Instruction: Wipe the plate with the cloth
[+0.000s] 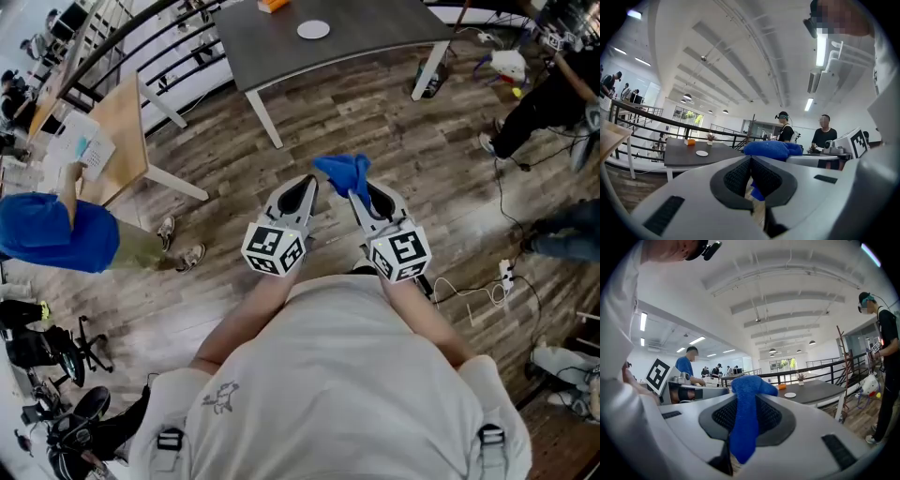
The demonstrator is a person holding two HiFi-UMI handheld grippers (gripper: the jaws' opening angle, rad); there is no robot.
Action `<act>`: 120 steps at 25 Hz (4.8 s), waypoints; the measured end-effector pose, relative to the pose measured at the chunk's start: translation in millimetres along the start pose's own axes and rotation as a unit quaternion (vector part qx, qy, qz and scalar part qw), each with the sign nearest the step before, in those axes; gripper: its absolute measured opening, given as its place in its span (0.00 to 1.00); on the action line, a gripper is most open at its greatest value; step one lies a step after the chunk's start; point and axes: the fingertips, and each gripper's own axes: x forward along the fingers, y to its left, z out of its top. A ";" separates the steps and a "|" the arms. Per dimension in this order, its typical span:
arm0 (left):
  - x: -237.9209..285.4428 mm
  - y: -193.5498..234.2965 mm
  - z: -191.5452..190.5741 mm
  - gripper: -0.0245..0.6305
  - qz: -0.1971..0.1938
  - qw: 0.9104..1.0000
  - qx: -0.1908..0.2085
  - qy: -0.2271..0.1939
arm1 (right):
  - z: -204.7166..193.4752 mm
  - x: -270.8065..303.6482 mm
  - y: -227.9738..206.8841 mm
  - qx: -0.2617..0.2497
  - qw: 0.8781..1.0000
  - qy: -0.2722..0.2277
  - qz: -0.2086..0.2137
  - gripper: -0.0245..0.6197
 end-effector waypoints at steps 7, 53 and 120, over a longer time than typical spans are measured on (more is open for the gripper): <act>89.1 -16.4 1.9 0.05 0.026 1.000 -0.005 0.001 | 14.2 6.7 -94.3 0.005 0.999 0.006 0.031 0.17; 391.8 372.1 118.2 0.05 -0.030 0.998 -0.034 0.031 | 74.9 458.3 -282.9 0.042 0.999 0.033 -0.008 0.17; 707.1 600.2 -136.2 0.31 0.139 0.875 -0.291 0.361 | -156.5 760.9 -591.4 0.129 0.919 0.350 0.129 0.18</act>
